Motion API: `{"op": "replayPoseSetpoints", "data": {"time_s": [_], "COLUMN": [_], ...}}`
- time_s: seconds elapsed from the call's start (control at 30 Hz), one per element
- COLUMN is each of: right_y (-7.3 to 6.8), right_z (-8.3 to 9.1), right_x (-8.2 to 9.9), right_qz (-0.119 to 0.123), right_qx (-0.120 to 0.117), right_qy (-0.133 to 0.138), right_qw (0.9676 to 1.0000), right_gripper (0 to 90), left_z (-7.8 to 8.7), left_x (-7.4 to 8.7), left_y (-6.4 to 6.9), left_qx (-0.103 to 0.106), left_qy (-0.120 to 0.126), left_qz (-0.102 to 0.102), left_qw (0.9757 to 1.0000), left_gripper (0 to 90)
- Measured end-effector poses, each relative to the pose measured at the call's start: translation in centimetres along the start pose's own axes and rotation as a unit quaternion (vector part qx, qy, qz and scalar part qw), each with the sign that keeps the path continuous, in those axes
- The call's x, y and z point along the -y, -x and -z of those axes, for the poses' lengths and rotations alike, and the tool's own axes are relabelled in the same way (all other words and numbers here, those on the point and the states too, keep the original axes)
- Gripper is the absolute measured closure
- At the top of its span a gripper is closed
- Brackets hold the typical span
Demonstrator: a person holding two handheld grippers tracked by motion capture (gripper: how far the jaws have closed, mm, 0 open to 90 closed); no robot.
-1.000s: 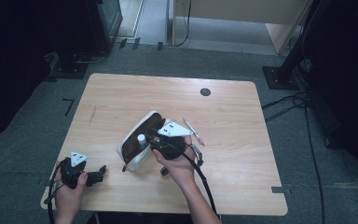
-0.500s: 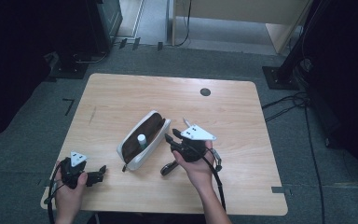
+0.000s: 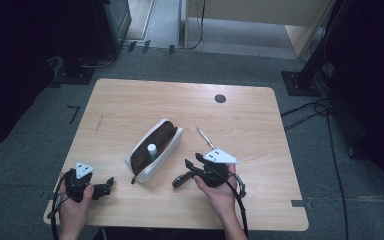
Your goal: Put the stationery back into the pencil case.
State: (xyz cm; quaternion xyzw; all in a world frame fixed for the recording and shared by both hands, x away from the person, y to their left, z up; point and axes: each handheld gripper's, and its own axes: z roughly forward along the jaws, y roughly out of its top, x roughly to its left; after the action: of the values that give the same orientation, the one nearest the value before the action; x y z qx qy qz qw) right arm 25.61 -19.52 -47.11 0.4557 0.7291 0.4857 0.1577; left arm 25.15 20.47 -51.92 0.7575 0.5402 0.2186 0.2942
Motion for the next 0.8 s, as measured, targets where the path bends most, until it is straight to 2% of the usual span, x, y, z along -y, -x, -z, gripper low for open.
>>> {"op": "replayPoseSetpoints", "data": {"time_s": [0.13,0.27,0.37,0.4,0.43,0.5,0.7,0.8], "right_y": [-0.7,-1.6,-2.1,-2.3,-2.5,-3.1,-4.7,-5.1], "right_z": [-0.3,-0.6,-1.0,-1.1,-1.3,-1.5,-2.2,-2.7], "right_x": [1.0,1.8,2.1,2.2,2.3,2.5,3.5,3.9], "right_qz": [-0.012,-0.023,-0.033,-0.039,-0.044,-0.051,-0.066,-0.075], "right_qx": [0.001,0.018,0.028,0.033,0.039,0.059,0.089,0.098], "right_qy": [-0.004,-0.004,-0.008,-0.013,-0.014,-0.015,-0.015,-0.024], "right_qw": [0.9999,0.9996,0.999,0.9986,0.9982,0.9969,0.9937,0.992], "right_gripper": [42.7,34.7,22.0,14.6,12.2,0.3,0.0,0.0], "left_z": [0.0,0.0,0.0,0.0,0.0,0.0,0.0,0.0], "left_x": [0.0,0.0,0.0,0.0,0.0,0.0,0.0,0.0], "left_y": [0.0,0.0,0.0,0.0,0.0,0.0,0.0,0.0], "left_qx": [0.0,0.0,0.0,0.0,0.0,0.0,0.0,0.0], "left_qy": [0.0,0.0,0.0,0.0,0.0,0.0,0.0,0.0], "left_qz": [0.0,0.0,0.0,0.0,0.0,0.0,0.0,0.0], "left_qw": [1.0,1.0,1.0,1.0,1.0,1.0,1.0,1.0], "left_gripper": [0.0,0.0,0.0,0.0,0.0,0.0,0.0,0.0]}}
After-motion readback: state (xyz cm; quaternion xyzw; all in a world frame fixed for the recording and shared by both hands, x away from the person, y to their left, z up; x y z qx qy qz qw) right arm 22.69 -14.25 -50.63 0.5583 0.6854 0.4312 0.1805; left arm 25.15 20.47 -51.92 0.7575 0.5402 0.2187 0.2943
